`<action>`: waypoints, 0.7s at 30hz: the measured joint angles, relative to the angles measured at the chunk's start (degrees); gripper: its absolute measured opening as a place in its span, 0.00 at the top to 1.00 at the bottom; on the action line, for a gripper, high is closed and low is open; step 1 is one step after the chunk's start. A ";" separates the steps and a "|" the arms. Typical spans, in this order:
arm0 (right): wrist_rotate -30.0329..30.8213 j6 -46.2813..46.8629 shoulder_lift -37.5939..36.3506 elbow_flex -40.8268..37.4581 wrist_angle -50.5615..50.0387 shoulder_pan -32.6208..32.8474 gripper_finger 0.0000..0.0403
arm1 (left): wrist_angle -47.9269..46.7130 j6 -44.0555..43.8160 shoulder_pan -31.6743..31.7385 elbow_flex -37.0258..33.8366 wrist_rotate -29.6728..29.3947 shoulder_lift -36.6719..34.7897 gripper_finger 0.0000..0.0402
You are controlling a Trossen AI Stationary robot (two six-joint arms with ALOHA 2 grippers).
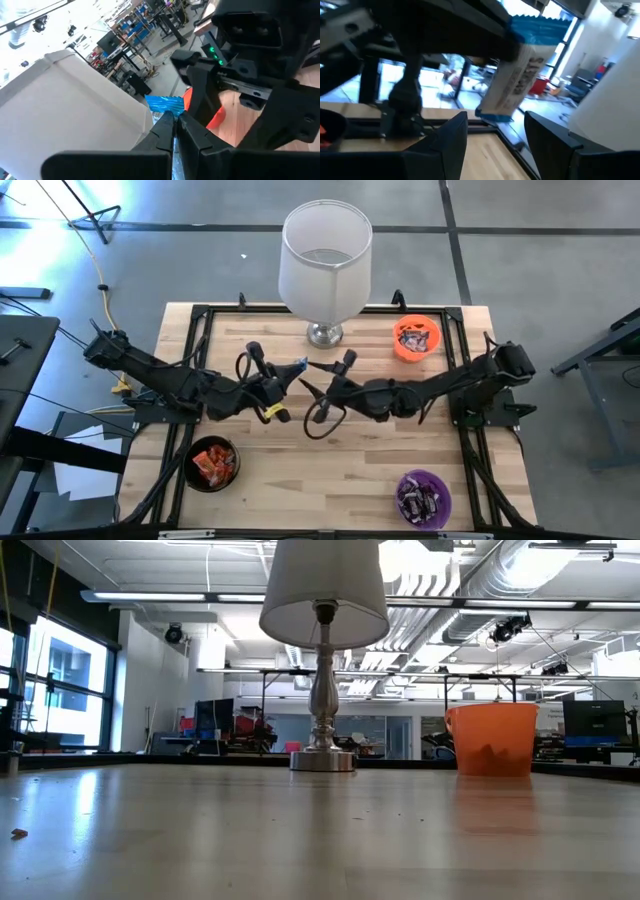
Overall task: Sort candy
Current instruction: Put the white chocolate bar into the orange bucket
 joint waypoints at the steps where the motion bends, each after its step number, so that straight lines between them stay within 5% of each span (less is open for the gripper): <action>1: -1.21 0.02 0.00 0.00 0.31 -0.37 0.52 | 0.23 0.29 0.00 0.00 0.21 0.00 1.00; 21: -16.59 3.06 0.17 0.00 3.43 -6.08 0.52 | 1.89 0.88 0.00 -0.07 5.27 0.39 1.00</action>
